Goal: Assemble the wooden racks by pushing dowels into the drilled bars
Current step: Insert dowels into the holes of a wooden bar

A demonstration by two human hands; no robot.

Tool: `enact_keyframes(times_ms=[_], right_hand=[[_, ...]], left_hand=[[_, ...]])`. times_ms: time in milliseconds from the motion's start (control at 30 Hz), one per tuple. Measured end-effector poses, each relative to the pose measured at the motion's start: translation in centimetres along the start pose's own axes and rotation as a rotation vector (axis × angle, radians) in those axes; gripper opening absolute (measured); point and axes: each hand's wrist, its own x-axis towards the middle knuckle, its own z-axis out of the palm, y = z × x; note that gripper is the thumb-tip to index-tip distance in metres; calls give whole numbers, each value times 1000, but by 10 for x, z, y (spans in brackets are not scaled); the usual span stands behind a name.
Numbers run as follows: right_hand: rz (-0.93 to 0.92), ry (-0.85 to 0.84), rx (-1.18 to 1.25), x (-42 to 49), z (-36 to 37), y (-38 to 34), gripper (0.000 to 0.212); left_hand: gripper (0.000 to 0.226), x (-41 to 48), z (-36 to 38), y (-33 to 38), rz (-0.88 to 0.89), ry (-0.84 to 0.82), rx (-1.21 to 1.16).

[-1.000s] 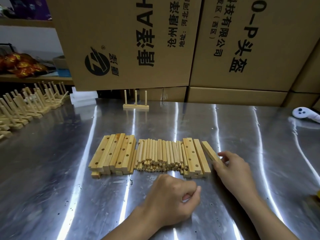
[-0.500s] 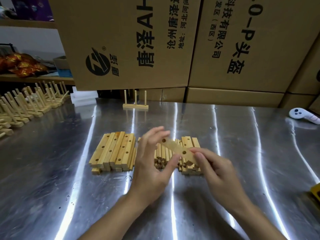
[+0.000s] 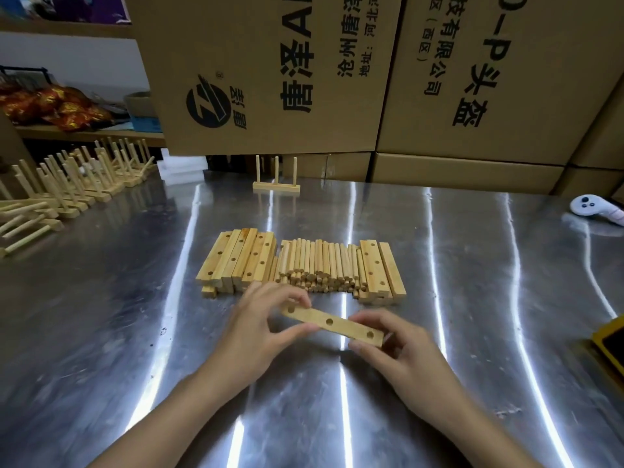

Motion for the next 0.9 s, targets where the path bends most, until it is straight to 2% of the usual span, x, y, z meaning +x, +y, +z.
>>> enact_keyframes(times_ms=[100, 267, 367, 633, 800, 833, 900], right_hand=[[-51, 27, -176, 10, -2, 1, 20], [-214, -87, -467, 46, 1, 2, 23], [-306, -103, -532, 54, 8, 5, 20], [-377, -78, -594, 56, -1, 18, 21], [-382, -83, -634, 61, -7, 23, 18], [-388, -67, -625, 60, -7, 23, 17], [-408, 15, -568, 58, -9, 23, 13]], left_hand=[[28, 2, -2, -4, 19, -58, 92], [32, 35, -18, -8, 39, -289, 281], [33, 46, -18, -11, 70, -352, 345], [31, 39, -4, -22, 313, -205, 506], [31, 42, -3, -32, 363, -194, 515], [31, 42, -3, -31, 382, -165, 499], [25, 41, -5, -26, 415, -6, 378]])
